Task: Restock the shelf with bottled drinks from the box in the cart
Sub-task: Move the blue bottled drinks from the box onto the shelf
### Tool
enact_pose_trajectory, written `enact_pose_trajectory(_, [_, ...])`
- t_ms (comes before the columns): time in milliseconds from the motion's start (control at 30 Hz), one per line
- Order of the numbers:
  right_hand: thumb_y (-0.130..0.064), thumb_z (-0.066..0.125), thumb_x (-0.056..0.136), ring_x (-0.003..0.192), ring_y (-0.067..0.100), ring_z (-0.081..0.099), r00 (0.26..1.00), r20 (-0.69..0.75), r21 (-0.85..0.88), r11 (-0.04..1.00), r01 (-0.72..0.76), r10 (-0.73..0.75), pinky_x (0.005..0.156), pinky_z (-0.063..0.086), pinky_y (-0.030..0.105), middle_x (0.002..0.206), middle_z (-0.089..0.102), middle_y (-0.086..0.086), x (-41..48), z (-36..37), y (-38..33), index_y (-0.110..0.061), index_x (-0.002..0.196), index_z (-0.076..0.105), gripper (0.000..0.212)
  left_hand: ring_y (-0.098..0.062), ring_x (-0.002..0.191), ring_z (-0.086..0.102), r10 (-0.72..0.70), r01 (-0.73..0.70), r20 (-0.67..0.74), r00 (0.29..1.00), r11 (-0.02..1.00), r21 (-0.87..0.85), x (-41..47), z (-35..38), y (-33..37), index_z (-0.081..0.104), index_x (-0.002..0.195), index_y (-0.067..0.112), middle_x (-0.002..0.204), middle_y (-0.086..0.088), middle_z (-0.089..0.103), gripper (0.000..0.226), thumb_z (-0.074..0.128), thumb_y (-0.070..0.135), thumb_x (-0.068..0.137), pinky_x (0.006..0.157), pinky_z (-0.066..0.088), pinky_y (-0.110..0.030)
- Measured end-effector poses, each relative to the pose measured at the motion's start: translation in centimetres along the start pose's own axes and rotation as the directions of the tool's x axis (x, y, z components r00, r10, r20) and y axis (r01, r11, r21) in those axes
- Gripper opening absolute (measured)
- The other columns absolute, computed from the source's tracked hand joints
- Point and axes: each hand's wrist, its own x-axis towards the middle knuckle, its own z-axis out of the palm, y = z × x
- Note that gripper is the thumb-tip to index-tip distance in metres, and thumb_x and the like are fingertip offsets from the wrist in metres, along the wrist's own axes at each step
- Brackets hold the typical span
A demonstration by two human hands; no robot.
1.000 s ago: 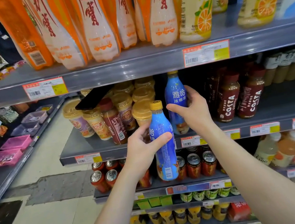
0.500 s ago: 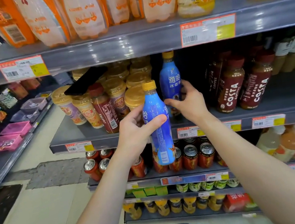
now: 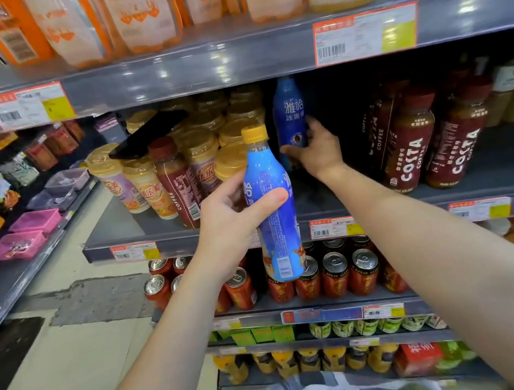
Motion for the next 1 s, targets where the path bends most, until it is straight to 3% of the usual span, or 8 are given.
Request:
enact_pose_trajectory(200, [-0.017,0.091,0.072,0.108,0.022,0.068,1.0,0.013,0.055,0.998,-0.026,0.025,0.099,0.055,0.045,0.124,0.069,0.007,0.8,0.4,-0.2,-0.012,0.14,0.053,0.078,-0.011,0.099,0.072,0.041,-0.039,-0.037,0.998,0.999,0.034,-0.2,0.5,-0.5,0.07,0.124,0.019,0.108,0.002,0.077,0.042,0.082,0.014,0.084,0.078,0.059,-0.026])
enact_pose_trajectory(433, [-0.031,0.083,0.082,0.125,0.028,0.06,0.985,0.008,-0.034,0.984,-0.172,0.173,0.098,0.048,0.031,0.141,0.059,0.012,-1.7,-0.6,-2.6,-0.007,0.146,0.04,0.081,-0.015,0.105,0.072,0.053,-0.051,-0.03,0.998,0.997,0.052,-0.2,1.1,-0.7,0.069,0.127,0.017,0.111,0.003,0.077,0.047,0.084,0.016,0.083,0.089,0.059,-0.032])
enact_pose_trajectory(500, [-0.025,0.071,0.092,0.123,0.029,0.062,0.986,0.011,0.062,0.984,-0.167,0.167,0.098,0.049,0.032,0.134,0.063,0.012,-4.7,-1.5,-3.2,-0.007,0.144,0.045,0.06,-0.016,0.105,0.072,0.054,-0.053,-0.024,0.998,0.997,0.052,0.0,1.5,-0.8,0.071,0.124,0.02,0.111,0.003,0.077,0.047,0.087,0.022,0.08,0.092,0.059,-0.034])
enact_pose_trajectory(567, [-0.019,0.056,0.099,0.104,0.026,0.071,0.971,0.117,0.319,0.918,-0.238,0.211,0.086,0.056,0.035,0.112,0.072,0.009,-8.1,-3.2,-3.8,-0.005,0.134,0.055,0.038,-0.018,0.106,0.072,0.019,-0.02,0.005,1.0,0.999,0.044,0.3,2.2,-0.6,0.071,0.123,0.022,0.112,0.002,0.077,0.048,0.087,0.028,0.078,0.092,0.059,-0.037])
enact_pose_trajectory(633, [-0.026,0.046,0.104,0.088,0.022,0.071,0.914,0.335,0.526,0.76,-0.382,0.228,0.078,0.056,0.034,0.1,0.074,0.011,-11.3,-5.6,-4.7,-0.003,0.128,0.061,0.036,-0.021,0.106,0.072,-0.022,0.019,0.063,0.998,0.999,0.044,1.0,3.0,-0.6,0.071,0.123,0.021,0.112,0.001,0.077,0.043,0.086,0.024,0.082,0.09,0.059,-0.04])
enact_pose_trajectory(700, [-0.036,0.041,0.103,0.095,0.024,0.068,0.877,0.447,0.569,0.7,-0.432,0.178,0.087,0.054,0.038,0.11,0.071,0.017,-13.0,-7.9,-4.7,-0.006,0.127,0.064,0.044,-0.02,0.106,0.073,-0.059,0.056,0.081,0.995,0.998,0.034,1.9,4.1,-0.5,0.069,0.126,0.019,0.112,0.0,0.077,0.043,0.083,0.02,0.085,0.088,0.059,-0.038])
enact_pose_trajectory(833, [-0.015,0.051,0.082,0.113,0.027,0.067,0.877,0.476,0.437,0.85,-0.296,0.06,0.099,0.053,0.042,0.122,0.07,0.015,-14.4,-10.7,-4.7,-0.011,0.135,0.058,0.054,-0.014,0.101,0.073,-0.019,0.017,0.02,1.0,0.997,0.081,3.6,6.6,-0.5,0.07,0.118,0.022,0.108,0.002,0.078,0.041,0.088,0.022,0.08,0.09,0.06,-0.038])
enact_pose_trajectory(1000, [-0.006,0.078,0.086,0.111,0.016,0.07,0.947,0.32,0.254,0.965,-0.065,-0.02,0.095,0.059,0.038,0.119,0.073,0.0,-14.3,-11.5,-5.5,-0.017,0.136,0.057,0.055,-0.007,0.099,0.073,0.068,-0.065,-0.013,0.998,0.986,0.156,5.4,9.4,0.0,0.07,0.121,0.028,0.107,0.009,0.077,0.051,0.09,0.033,0.074,0.093,0.06,-0.039])
